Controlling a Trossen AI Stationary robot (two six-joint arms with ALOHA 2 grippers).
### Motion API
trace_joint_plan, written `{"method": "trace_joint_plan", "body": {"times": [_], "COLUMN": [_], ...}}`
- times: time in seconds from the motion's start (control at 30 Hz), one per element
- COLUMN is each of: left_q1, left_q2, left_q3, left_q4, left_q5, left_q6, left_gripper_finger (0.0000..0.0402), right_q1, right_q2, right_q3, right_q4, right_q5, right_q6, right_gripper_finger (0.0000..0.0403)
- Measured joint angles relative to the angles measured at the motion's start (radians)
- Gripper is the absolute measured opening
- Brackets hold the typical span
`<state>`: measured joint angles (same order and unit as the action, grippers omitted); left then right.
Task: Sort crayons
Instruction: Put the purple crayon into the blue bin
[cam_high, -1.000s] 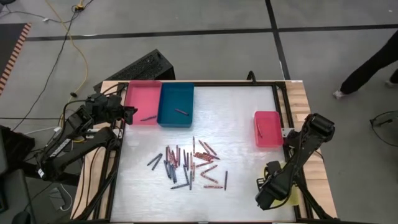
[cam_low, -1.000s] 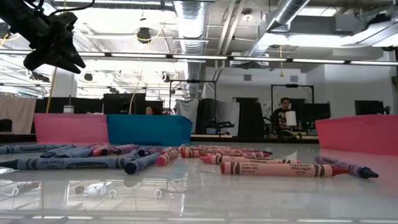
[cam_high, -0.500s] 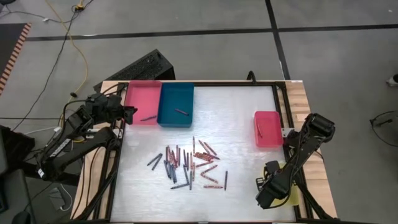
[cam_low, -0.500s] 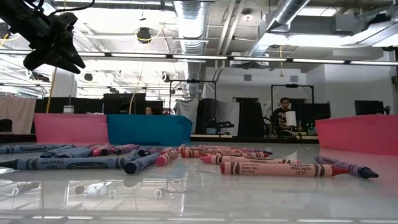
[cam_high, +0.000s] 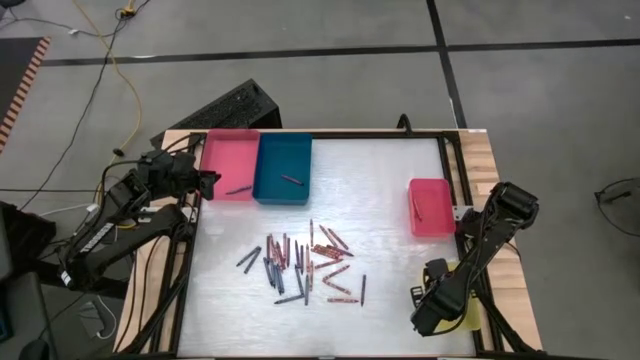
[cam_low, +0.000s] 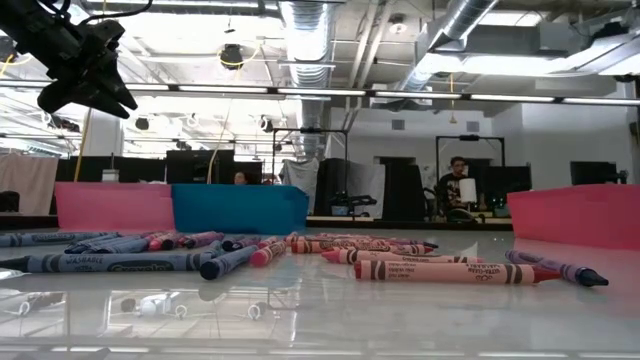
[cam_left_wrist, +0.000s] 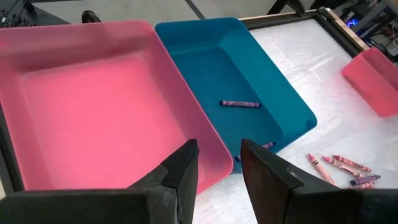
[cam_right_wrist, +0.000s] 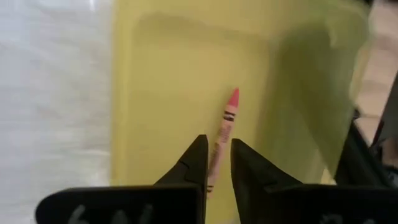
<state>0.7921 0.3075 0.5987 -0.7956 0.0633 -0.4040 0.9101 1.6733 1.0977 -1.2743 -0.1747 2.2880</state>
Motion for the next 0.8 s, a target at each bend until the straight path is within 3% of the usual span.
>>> {"method": "trace_joint_plan", "body": {"times": [0.23,0.43,0.5,0.8], "left_q1": [0.000,0.000,0.000,0.000], "left_q2": [0.000,0.000,0.000,0.000], "left_q3": [0.000,0.000,0.000,0.000], "left_q4": [0.000,0.000,0.000,0.000], "left_q5": [0.000,0.000,0.003,0.003], "left_q6": [0.000,0.000,0.000,0.017], "left_gripper_finger": [0.0110,0.0110,0.0110,0.0110], "right_q1": [-0.047,-0.142,-0.185,-0.358], "right_q2": [-0.001,-0.051,-0.051,0.020], "right_q3": [0.264,0.388,0.402,0.402], "right_q4": [-0.305,-0.282,-0.282,-0.137], "right_q5": [0.072,0.508,0.591,0.609], "right_q6": [-0.220,-0.440,-0.492,-0.719], "right_gripper_finger": [0.0064,0.0064,0.0064,0.0064]}}
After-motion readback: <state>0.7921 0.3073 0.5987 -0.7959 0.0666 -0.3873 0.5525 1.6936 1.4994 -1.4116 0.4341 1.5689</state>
